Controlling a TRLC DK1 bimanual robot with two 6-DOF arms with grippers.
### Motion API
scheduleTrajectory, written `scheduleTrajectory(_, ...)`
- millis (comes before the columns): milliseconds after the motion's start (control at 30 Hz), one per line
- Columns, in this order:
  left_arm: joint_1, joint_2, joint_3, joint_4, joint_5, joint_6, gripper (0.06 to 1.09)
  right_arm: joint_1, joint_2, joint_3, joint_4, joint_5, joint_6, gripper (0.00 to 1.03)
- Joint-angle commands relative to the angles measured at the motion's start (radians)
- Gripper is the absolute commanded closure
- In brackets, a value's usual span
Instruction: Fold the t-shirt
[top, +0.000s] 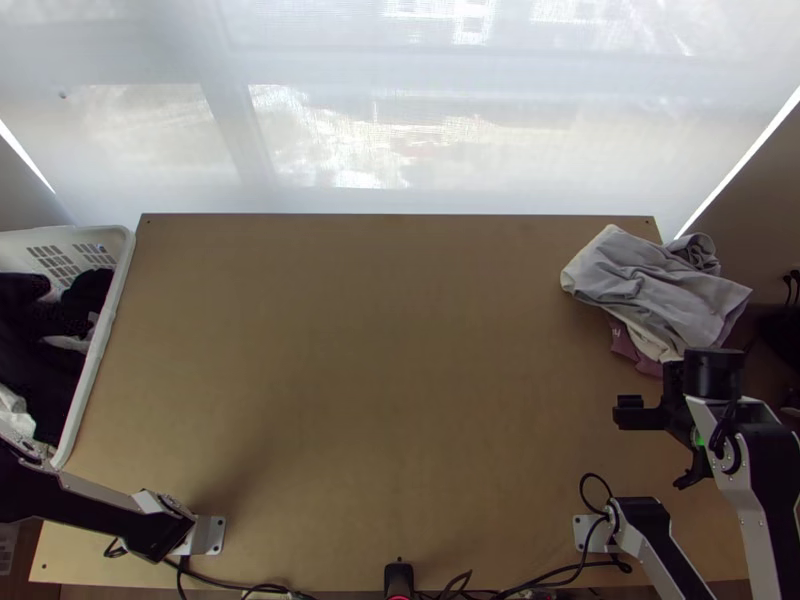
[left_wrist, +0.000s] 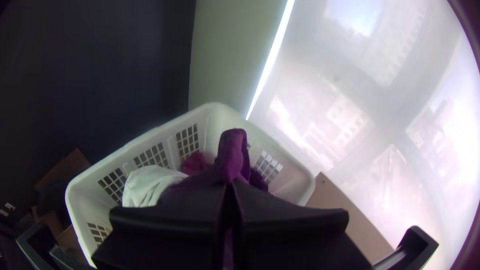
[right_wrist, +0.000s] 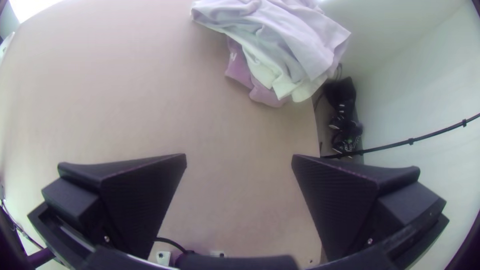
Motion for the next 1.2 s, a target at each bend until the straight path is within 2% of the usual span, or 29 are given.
scheduleTrajectory(0, 0.03, -0.081, 0.155, 0.012, 0.074, -0.1, 1.05, -0.001, -0.034, -0.012, -0.029, -0.007, 0.003, 0.05)
scheduleTrajectory(233, 0.041, -0.081, 0.352, 0.035, 0.082, -0.145, 1.05, -0.005, -0.068, -0.013, -0.048, -0.007, 0.006, 0.05)
scheduleTrajectory(400, 0.03, -0.078, 0.473, 0.037, 0.137, -0.162, 1.05, -0.012, -0.094, -0.016, -0.057, -0.007, 0.006, 0.05)
scheduleTrajectory(533, 0.004, -0.106, 0.498, 0.086, 0.143, -0.168, 1.05, -0.015, -0.115, -0.019, -0.063, -0.01, 0.008, 0.05)
scheduleTrajectory(633, -0.043, -0.135, 0.498, 0.103, 0.191, -0.166, 1.05, -0.019, -0.131, -0.022, -0.068, -0.013, 0.008, 0.05)
scheduleTrajectory(833, -0.223, -0.184, 0.479, 0.07, 0.281, -0.137, 1.05, -0.024, -0.149, -0.024, -0.069, -0.015, 0.011, 0.05)
scheduleTrajectory(967, -0.404, -0.2, 0.478, -0.002, 0.287, -0.086, 1.05, -0.024, -0.163, -0.022, -0.069, -0.013, 0.011, 0.05)
scheduleTrajectory(1167, -0.718, -0.212, 0.473, -0.126, 0.284, -0.074, 1.05, -0.032, -0.166, -0.019, -0.075, -0.015, 0.011, 0.05)
